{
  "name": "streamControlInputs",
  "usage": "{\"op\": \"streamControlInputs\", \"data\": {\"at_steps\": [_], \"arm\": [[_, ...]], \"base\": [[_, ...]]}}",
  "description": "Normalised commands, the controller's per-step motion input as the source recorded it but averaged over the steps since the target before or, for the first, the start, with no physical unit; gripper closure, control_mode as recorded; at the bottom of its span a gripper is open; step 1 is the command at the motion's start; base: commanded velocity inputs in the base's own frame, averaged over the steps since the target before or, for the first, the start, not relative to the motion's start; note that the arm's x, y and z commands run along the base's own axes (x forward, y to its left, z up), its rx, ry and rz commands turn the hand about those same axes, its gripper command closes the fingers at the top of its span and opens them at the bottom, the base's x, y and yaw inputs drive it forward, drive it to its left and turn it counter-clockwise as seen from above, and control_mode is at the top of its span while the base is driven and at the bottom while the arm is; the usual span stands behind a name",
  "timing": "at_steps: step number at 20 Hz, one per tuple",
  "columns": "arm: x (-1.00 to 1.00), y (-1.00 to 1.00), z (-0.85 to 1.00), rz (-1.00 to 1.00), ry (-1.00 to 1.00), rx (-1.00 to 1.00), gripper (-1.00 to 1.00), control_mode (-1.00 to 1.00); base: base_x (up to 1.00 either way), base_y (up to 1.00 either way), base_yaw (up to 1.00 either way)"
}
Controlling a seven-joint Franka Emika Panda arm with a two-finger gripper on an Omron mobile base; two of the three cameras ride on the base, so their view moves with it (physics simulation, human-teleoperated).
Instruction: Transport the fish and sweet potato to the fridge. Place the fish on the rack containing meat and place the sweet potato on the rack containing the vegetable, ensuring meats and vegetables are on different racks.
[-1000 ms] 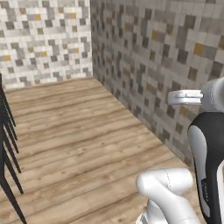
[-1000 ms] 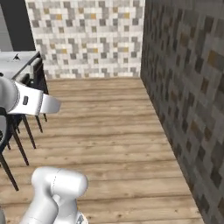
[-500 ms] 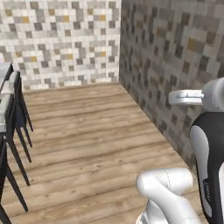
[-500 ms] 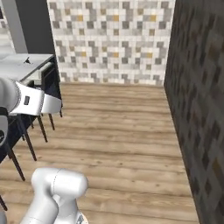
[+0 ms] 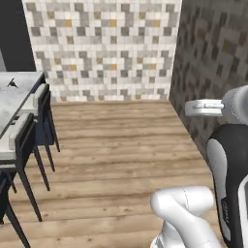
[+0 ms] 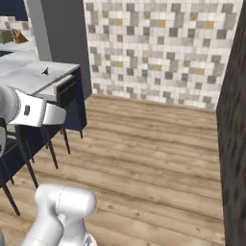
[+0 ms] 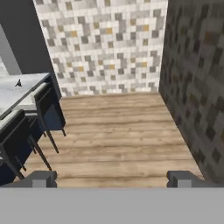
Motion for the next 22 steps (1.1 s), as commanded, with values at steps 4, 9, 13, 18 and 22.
{"op": "streamControlInputs", "data": {"at_steps": [4,9,13,18,22], "arm": [[0.00,0.00,0.00,0.00,0.00,0.00,-1.00,1.00],[0.00,0.00,0.00,0.00,0.00,0.00,-1.00,1.00],[0.00,0.00,0.00,0.00,0.00,0.00,-1.00,1.00],[0.00,0.00,0.00,0.00,0.00,0.00,-1.00,1.00],[0.00,0.00,0.00,0.00,0.00,0.00,-1.00,1.00]], "base": [[1.00,-0.34,0.54],[1.00,-0.20,0.64],[1.00,-0.32,0.67],[0.97,-0.68,0.57],[0.82,-0.97,0.48]]}}
